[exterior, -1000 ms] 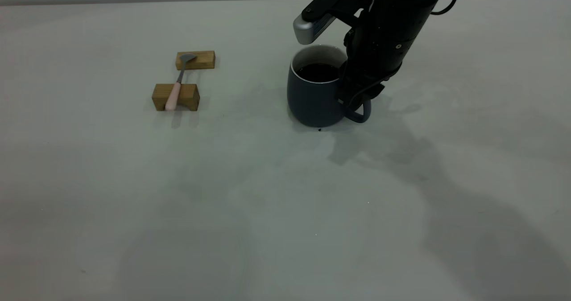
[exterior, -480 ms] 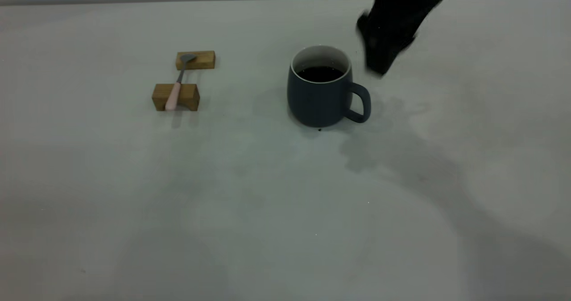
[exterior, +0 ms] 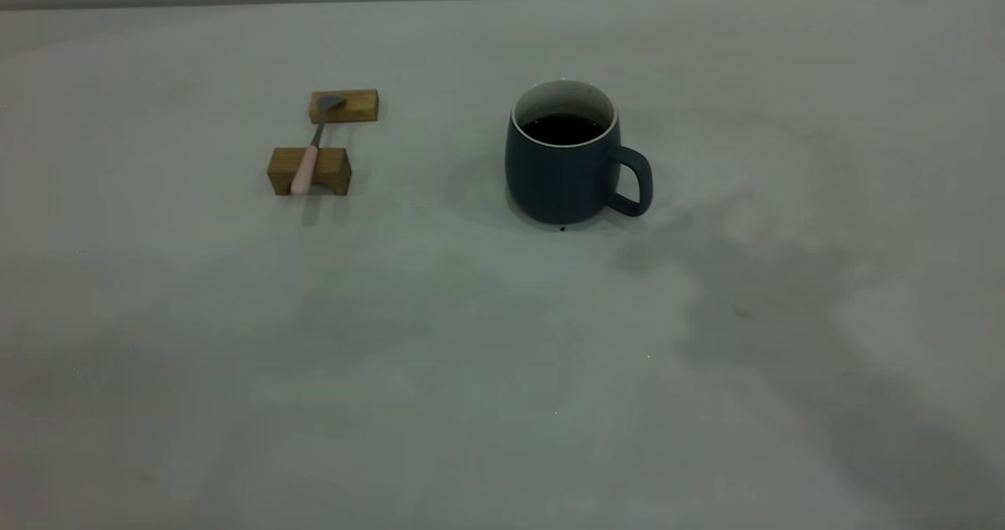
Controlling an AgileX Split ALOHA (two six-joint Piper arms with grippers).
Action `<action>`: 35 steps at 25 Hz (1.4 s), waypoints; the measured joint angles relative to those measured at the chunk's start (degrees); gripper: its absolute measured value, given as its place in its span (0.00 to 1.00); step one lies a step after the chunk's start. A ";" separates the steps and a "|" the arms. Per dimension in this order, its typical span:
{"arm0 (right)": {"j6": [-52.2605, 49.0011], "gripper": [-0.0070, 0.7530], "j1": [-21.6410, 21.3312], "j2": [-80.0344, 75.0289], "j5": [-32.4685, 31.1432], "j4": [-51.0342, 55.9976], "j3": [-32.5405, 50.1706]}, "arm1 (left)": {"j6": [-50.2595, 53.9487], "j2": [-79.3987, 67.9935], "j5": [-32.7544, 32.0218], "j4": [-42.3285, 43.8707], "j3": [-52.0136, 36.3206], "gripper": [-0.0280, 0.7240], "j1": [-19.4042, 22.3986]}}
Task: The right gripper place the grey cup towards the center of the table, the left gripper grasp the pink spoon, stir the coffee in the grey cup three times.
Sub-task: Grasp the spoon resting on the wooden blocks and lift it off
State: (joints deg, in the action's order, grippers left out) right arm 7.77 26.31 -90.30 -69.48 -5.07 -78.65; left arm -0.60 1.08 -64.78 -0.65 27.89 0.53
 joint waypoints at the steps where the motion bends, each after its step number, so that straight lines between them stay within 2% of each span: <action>1: 0.08 0.87 0.00 1.97 -0.30 0.07 0.47 | 0.00 0.00 0.00 0.00 0.00 0.49 0.00; 5: 1.42 0.86 0.00 11.21 -0.42 0.12 5.29 | 0.00 0.00 0.00 0.00 0.00 0.49 0.00; 12: -2.96 0.86 -0.13 34.95 -1.41 -0.69 22.77 | 0.00 0.00 0.00 0.00 0.00 0.49 0.00; 14: -5.29 0.86 -1.30 41.89 -1.41 -0.64 28.09 | 0.00 0.00 0.00 0.00 0.00 0.49 0.00; 18: -6.80 0.86 -6.61 56.35 -1.41 -0.45 36.05 | 0.00 0.00 0.00 0.00 0.00 0.49 0.00; 23: -8.25 0.85 -16.20 70.49 -1.41 -0.34 41.52 | 0.00 0.00 0.00 0.00 0.00 0.49 0.00; 27: -8.38 0.85 -22.11 77.57 -1.36 0.66 45.23 | 0.00 0.00 0.00 0.00 0.00 0.49 0.00; 35: -7.77 0.84 -25.85 84.45 3.71 3.45 51.55 | 0.00 0.00 0.00 0.00 0.00 0.49 0.00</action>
State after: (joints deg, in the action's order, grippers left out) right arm 0.00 0.46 -5.85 -65.77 -1.62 -27.10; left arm -0.60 1.08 -64.78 -0.65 27.89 0.53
